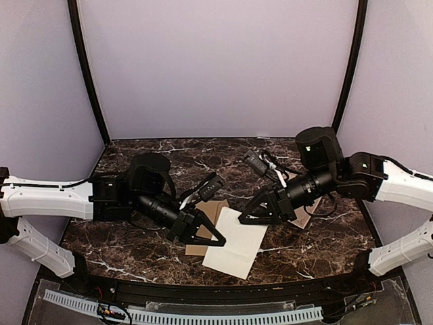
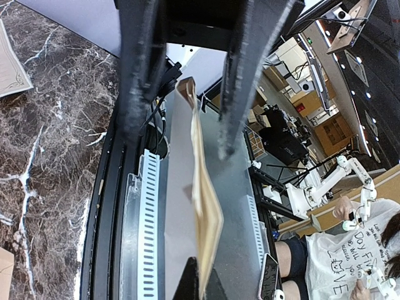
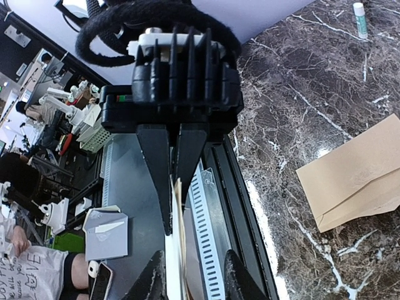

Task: Place the letter into the envelope and seal it
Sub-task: Adjust the letter.

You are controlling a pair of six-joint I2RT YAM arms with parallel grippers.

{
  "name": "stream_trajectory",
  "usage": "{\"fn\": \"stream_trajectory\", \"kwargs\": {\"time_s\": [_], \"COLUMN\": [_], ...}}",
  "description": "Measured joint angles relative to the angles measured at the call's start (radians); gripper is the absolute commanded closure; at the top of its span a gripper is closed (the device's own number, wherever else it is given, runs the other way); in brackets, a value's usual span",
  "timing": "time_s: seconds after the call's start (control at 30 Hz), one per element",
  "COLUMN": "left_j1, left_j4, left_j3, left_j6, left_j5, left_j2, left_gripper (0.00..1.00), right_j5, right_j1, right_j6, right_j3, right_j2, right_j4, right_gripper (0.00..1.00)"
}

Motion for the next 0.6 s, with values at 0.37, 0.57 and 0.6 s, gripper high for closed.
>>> {"fn": "stream_trajectory", "kwargs": {"time_s": [0.37, 0.57, 0.6], "left_j1": [0.000, 0.000, 0.000], "left_j4": [0.001, 0.014, 0.024], "left_j3": [0.000, -0.014, -0.029], "left_j6": [0.016, 0.006, -0.002], "left_j5": [-0.029, -0.182, -0.223], "left_j2": [-0.002, -0.067, -0.097], "left_gripper": [0.65, 0.26, 0.23], "right_j5": [-0.017, 0.100, 0.125], "right_j1": [-0.001, -0.002, -0.002], "right_j6": [0.006, 0.053, 0.073], "right_j3": [0.000, -0.014, -0.028], "right_j2": [0.003, -0.050, -0.074], "right_j4": [0.008, 0.055, 0.087], "right_gripper": [1.00, 1.00, 1.00]}}
